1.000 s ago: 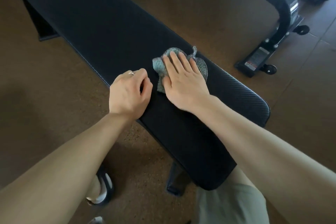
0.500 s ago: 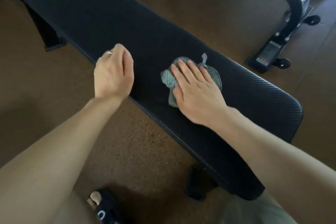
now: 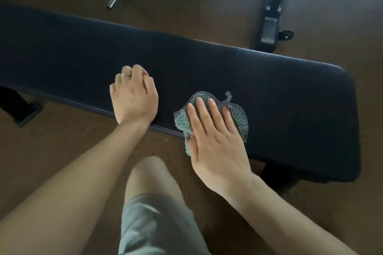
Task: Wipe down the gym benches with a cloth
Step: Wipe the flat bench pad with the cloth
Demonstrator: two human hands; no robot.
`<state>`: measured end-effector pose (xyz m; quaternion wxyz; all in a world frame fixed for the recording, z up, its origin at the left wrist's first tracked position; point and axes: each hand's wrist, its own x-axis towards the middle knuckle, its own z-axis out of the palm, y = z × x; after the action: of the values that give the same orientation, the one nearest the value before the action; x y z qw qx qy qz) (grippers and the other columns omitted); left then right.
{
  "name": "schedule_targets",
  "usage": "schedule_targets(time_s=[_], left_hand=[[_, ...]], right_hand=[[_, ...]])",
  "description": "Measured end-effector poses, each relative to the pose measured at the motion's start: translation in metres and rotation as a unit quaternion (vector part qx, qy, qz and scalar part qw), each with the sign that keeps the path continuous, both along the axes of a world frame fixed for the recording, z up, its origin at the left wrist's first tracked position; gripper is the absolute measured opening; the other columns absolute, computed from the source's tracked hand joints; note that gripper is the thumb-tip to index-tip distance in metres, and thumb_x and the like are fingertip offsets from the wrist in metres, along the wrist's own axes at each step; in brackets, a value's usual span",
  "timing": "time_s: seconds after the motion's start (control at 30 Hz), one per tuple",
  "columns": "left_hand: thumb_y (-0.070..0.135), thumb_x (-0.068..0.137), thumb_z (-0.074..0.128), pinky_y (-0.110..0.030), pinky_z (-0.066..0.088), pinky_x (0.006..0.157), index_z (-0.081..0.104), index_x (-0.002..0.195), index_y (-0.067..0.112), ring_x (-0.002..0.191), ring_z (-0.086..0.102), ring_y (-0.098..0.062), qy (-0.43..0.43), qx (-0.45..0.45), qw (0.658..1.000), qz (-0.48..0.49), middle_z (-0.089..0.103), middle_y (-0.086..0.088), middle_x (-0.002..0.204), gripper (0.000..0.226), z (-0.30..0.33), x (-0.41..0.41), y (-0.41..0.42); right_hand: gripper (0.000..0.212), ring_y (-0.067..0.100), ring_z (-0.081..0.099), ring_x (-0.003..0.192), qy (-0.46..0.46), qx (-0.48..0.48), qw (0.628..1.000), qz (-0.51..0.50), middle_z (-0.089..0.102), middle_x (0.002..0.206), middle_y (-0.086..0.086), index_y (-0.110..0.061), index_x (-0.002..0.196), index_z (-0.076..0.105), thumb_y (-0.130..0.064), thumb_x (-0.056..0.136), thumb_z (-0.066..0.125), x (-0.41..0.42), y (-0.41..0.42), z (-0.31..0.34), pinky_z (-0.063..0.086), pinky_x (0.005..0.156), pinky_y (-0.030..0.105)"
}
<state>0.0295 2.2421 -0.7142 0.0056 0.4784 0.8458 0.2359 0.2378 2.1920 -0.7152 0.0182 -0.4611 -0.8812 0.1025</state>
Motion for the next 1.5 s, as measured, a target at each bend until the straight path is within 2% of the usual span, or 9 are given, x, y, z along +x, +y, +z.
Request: schedule_targets(time_s=[0.13,0.43,0.53,0.67,0.8,1.07,1.2,1.4,1.5], left_hand=[[0.027,0.093,0.021,-0.048,0.036,0.091,0.053,0.091,0.015,0.094,0.05,-0.031,-0.007,-0.013,1.0,-0.013,0.053,-0.004,0.098,0.034,-0.001,-0.001,0.001],[0.024,0.096,0.025,-0.043,0.034,0.093,0.052,0.089,0.018,0.093,0.049,-0.024,-0.029,0.003,0.999,-0.028,0.05,0.002,0.096,0.028,-0.004,-0.003,-0.005],[0.022,0.095,0.026,-0.044,0.034,0.096,0.052,0.089,0.017,0.092,0.05,-0.025,-0.03,-0.002,0.999,-0.042,0.052,0.0,0.095,0.027,-0.004,-0.004,-0.006],[0.022,0.095,0.026,-0.047,0.036,0.1,0.054,0.095,0.017,0.099,0.052,-0.027,-0.021,-0.018,0.998,-0.053,0.056,-0.005,0.104,0.028,-0.002,-0.004,-0.008],[0.024,0.094,0.026,-0.048,0.036,0.1,0.054,0.097,0.016,0.101,0.052,-0.029,-0.013,-0.021,0.999,-0.047,0.057,-0.007,0.108,0.029,-0.003,-0.003,-0.008],[0.022,0.095,0.028,-0.046,0.034,0.099,0.057,0.092,0.017,0.098,0.052,-0.026,-0.035,0.004,0.999,-0.035,0.056,-0.003,0.102,0.029,-0.006,-0.004,-0.006],[0.021,0.094,0.028,-0.043,0.034,0.099,0.058,0.091,0.018,0.098,0.052,-0.023,-0.045,0.007,0.998,-0.035,0.058,-0.001,0.102,0.03,-0.005,-0.007,-0.006],[0.022,0.095,0.028,-0.045,0.036,0.099,0.058,0.09,0.018,0.095,0.052,-0.024,-0.039,0.0,0.999,-0.034,0.058,-0.002,0.1,0.03,-0.005,-0.004,-0.006],[0.021,0.094,0.029,-0.045,0.036,0.097,0.057,0.089,0.018,0.093,0.051,-0.023,-0.031,-0.001,0.999,-0.029,0.057,-0.002,0.097,0.028,-0.006,-0.002,-0.005]], right_hand=[[0.062,0.033,0.018,0.157,-0.033,0.026,0.999,0.014,0.022,0.169,0.013,-0.012,0.163,0.019,-0.038,0.108,0.024,0.002,-0.002,-0.004,0.018,0.126,0.053],[0.061,0.03,0.012,0.158,-0.026,0.053,0.998,0.013,0.018,0.171,0.01,-0.015,0.164,0.019,-0.045,0.111,0.019,-0.04,0.022,-0.007,0.018,0.126,0.051],[0.061,0.029,0.016,0.158,-0.051,0.058,0.996,0.039,0.021,0.17,0.008,-0.019,0.164,0.019,-0.047,0.11,0.026,-0.012,0.011,-0.004,0.018,0.127,0.05],[0.064,0.027,0.008,0.159,-0.117,0.069,0.99,0.031,0.012,0.172,0.007,-0.024,0.165,0.006,-0.047,0.11,0.028,0.063,-0.003,-0.001,0.021,0.126,0.051],[0.064,0.029,0.015,0.158,-0.13,0.067,0.989,0.008,0.018,0.17,0.009,-0.019,0.164,0.016,-0.044,0.107,0.029,0.092,-0.006,0.0,0.028,0.123,0.053],[0.065,0.034,0.018,0.157,-0.086,0.09,0.979,0.163,0.022,0.169,0.013,-0.012,0.163,0.022,-0.042,0.107,0.036,-0.03,0.032,-0.003,0.02,0.125,0.053],[0.066,0.029,0.01,0.158,-0.078,0.076,0.983,0.149,0.015,0.171,0.01,-0.015,0.164,0.016,-0.047,0.108,0.029,-0.024,0.028,-0.004,0.015,0.128,0.05],[0.068,0.024,0.002,0.16,-0.13,0.037,0.989,0.058,0.008,0.173,0.005,-0.021,0.165,0.008,-0.053,0.108,0.027,0.076,0.013,0.007,0.019,0.127,0.05],[0.064,0.023,-0.001,0.16,-0.116,0.005,0.992,0.046,0.006,0.173,0.003,-0.022,0.165,0.009,-0.053,0.11,0.018,0.07,0.016,0.011,0.016,0.128,0.05]])
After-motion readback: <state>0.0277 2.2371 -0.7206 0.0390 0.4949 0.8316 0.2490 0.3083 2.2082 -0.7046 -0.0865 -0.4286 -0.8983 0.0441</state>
